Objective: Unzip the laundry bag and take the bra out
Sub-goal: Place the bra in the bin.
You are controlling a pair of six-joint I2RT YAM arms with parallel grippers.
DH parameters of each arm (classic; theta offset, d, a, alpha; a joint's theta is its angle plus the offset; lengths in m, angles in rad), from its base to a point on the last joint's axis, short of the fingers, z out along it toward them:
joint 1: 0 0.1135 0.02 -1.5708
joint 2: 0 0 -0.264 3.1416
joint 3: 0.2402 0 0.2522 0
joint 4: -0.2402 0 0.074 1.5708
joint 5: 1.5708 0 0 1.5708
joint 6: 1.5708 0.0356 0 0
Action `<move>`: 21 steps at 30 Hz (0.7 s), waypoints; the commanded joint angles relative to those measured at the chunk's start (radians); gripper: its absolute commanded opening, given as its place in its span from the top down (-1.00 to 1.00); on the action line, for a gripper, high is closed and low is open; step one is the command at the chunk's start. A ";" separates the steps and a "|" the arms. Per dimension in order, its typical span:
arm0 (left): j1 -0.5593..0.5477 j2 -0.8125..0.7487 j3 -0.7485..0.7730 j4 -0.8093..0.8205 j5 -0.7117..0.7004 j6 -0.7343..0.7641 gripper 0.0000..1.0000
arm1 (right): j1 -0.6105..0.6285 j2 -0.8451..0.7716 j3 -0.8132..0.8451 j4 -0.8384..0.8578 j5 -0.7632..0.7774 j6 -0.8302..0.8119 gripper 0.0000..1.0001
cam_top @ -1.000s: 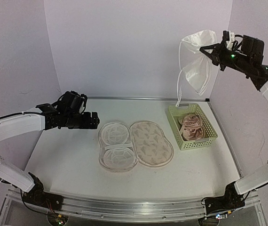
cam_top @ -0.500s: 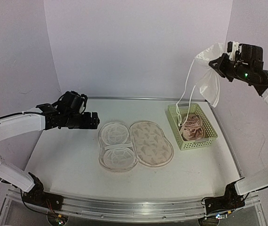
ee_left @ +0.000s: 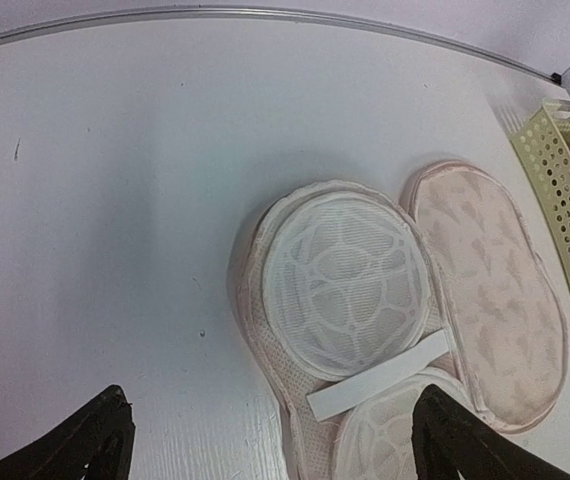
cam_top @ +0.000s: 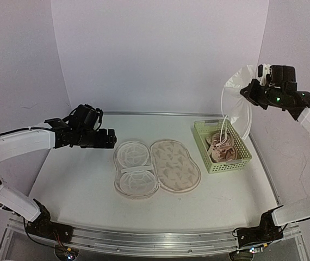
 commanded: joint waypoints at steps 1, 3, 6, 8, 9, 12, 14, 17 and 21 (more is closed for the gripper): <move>0.005 0.001 0.046 0.013 0.002 0.013 -0.94 | -0.005 0.044 -0.081 0.048 0.008 -0.020 1.00; 0.005 0.001 0.044 0.013 0.003 0.013 -0.94 | -0.005 0.064 -0.119 0.061 -0.002 -0.019 1.00; 0.005 -0.002 0.043 0.011 0.005 0.012 -0.94 | -0.005 0.091 -0.166 0.084 -0.015 -0.012 1.00; 0.005 -0.005 0.042 0.009 0.004 0.013 -0.94 | -0.005 0.112 -0.189 0.103 -0.032 -0.006 1.00; 0.005 -0.005 0.042 0.009 0.002 0.013 -0.94 | -0.006 0.121 -0.196 0.111 -0.038 -0.001 1.00; 0.005 -0.006 0.042 0.008 0.003 0.015 -0.94 | -0.007 0.151 -0.212 0.134 -0.052 0.007 1.00; 0.005 -0.006 0.043 0.007 0.003 0.015 -0.94 | -0.012 0.177 -0.212 0.146 -0.073 0.013 1.00; 0.005 -0.004 0.043 0.006 0.006 0.015 -0.94 | -0.022 0.228 -0.203 0.175 -0.122 0.030 1.00; 0.005 -0.005 0.041 0.005 0.006 0.013 -0.94 | -0.041 0.305 -0.182 0.218 -0.202 0.064 1.00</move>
